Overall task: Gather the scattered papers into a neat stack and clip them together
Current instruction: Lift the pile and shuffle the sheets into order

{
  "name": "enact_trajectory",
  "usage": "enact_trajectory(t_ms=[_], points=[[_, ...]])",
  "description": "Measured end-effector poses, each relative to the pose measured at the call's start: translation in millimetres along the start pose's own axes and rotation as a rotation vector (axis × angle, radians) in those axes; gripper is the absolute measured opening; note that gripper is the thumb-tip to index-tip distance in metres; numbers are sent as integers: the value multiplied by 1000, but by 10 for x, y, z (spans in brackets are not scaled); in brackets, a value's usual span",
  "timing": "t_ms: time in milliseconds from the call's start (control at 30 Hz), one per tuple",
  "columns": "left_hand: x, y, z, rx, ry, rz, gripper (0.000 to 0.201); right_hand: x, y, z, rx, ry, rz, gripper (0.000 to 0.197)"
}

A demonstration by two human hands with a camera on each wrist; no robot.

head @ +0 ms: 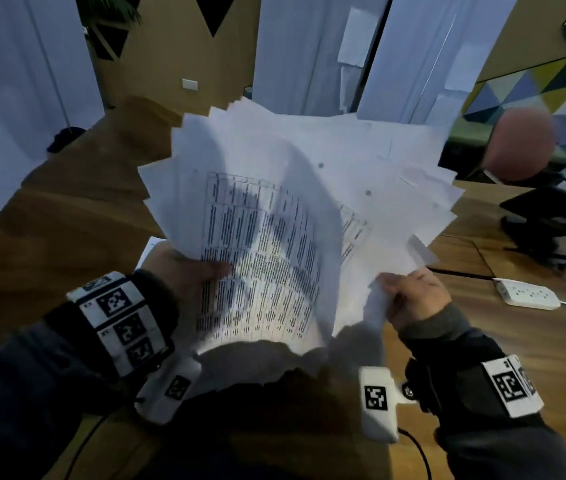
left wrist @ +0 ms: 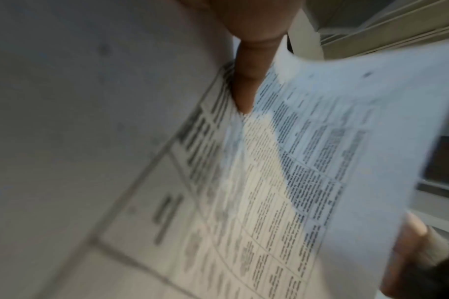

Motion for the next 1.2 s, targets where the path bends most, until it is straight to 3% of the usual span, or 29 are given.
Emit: enact_trajectory(t_ms=[100,167,267,300,400,533,633,733,833,967,1033,1100,1200], points=[[-83,64,-123,-29,-4,22,27,65,-65,199,338,131,-35,58],[-180,45,-141,-14,18,68,26,104,-90,295,405,-59,-146,73],[-249,-18,-80,20,21,89,27,134,-22,204,82,-287,-236,86],[-301,-60,-33,27,19,129,27,156,-59,165,-19,-281,-275,86],[-477,-263,77,-10,104,279,31,143,-173,128,-224,-174,-298,39],[-574,-507,51,-136,8,384,24,247,-333,67,-384,-149,-353,20],[-510,-557,-20,-190,22,380,29,375,-471,43,-377,-172,-445,24],[-289,-502,145,-30,132,258,33,248,-526,29,-355,-286,-375,20],[51,-375,264,16,286,167,45,76,-527,-46,-369,-188,-313,28],[7,-359,213,-60,271,215,20,88,-524,-97,-417,-263,-241,23],[-102,-384,91,-98,183,275,27,224,-535,-111,-400,-377,-265,16],[-155,-401,0,-79,128,316,35,320,-530,-102,-332,-453,-301,28],[-37,-348,23,39,173,272,33,154,-502,-91,-264,-461,-90,29]])
Point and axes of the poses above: each hand's wrist, its own y-axis towards the middle knuckle, its own z-axis out of the palm, x = y × z, the point moved 10 cm from there along y, towards the middle knuckle, and after that the axes turned 6 degrees about y, right-handed, at the moved point
